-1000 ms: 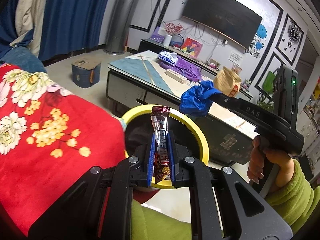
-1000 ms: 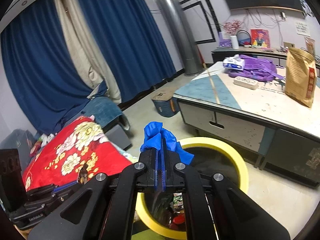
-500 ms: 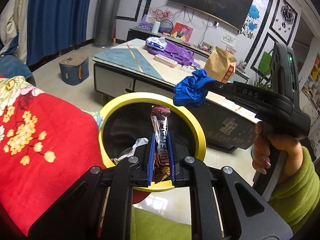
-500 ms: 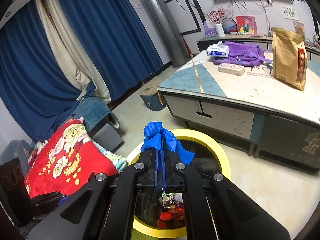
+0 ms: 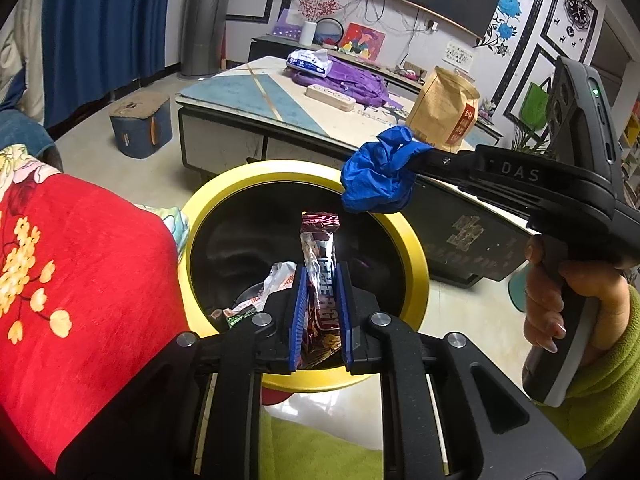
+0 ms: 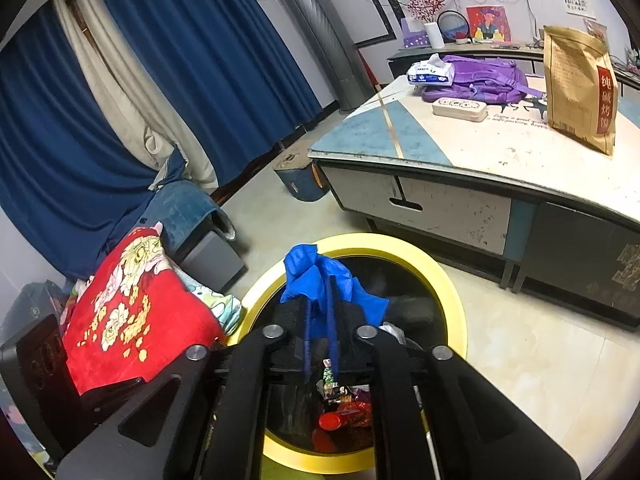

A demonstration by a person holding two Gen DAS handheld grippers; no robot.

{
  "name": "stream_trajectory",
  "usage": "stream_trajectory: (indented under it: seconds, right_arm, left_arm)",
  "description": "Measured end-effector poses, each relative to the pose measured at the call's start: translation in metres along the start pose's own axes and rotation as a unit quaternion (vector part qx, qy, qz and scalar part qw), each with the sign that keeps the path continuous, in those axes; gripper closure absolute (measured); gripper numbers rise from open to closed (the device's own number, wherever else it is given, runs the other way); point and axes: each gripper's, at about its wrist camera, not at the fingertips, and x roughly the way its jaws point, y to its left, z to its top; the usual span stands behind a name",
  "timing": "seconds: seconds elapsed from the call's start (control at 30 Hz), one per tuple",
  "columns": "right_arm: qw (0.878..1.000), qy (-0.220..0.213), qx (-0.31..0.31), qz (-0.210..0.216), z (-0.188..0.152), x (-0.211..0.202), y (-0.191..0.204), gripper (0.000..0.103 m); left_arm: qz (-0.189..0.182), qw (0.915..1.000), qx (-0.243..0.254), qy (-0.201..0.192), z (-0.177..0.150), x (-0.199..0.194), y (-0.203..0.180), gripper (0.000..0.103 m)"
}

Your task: Collect trash

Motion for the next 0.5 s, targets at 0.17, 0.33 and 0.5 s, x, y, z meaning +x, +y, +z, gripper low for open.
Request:
stream_trajectory:
  seconds: [0.17, 0.33, 0.5]
  right_arm:
    - [1.000, -0.001, 0.007, -0.002, -0.001, 0.000, -0.003, 0.068]
    - [1.000, -0.010, 0.003, -0.009, -0.002, -0.007, -0.005, 0.059]
    - [0.999, -0.022, -0.013, -0.027, -0.006, -0.018, -0.005, 0.033]
  left_arm:
    - [0.004, 1.0000, 0.001, 0.009, 0.000, 0.007, 0.001, 0.077]
    - [0.017, 0.9998, -0.002, 0.008, 0.000, 0.007, 0.004, 0.050]
    - [0.029, 0.9995, -0.011, 0.006, 0.000, 0.001, 0.011, 0.025]
